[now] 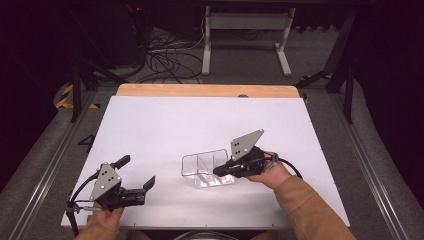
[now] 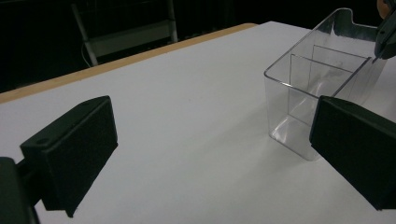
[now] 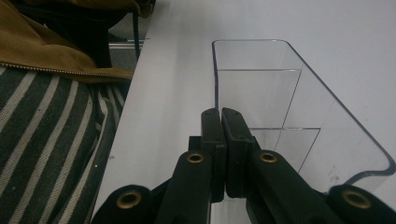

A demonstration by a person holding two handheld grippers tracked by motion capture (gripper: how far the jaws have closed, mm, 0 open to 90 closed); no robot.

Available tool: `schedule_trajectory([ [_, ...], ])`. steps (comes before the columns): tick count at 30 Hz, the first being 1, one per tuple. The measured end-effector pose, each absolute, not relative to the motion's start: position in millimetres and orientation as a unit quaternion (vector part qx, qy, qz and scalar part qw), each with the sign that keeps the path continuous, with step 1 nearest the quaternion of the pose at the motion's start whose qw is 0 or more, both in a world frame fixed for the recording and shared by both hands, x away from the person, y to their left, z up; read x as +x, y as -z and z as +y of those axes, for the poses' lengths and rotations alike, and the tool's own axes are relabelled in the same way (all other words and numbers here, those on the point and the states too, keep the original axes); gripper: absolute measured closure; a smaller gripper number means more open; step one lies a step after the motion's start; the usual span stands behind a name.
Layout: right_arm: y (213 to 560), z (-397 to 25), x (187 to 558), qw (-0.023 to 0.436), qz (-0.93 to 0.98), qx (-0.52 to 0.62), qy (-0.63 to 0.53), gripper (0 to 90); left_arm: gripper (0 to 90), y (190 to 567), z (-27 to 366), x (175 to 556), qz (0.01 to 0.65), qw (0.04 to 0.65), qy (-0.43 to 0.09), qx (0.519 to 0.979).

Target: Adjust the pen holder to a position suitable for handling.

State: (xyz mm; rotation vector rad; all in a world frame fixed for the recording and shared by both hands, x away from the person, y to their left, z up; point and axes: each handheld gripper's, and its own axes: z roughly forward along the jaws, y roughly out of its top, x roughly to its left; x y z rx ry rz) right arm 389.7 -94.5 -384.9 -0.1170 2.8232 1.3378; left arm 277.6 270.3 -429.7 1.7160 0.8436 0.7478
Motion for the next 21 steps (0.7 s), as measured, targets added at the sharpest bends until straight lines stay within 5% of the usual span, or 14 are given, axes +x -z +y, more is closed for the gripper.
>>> schedule_trajectory([
  [21,398.7,-111.8,392.7,0.013,0.922,-0.039,-0.384,89.0,1.6,430.4,269.0,278.9,0.349,0.515,-0.311,0.718],
])
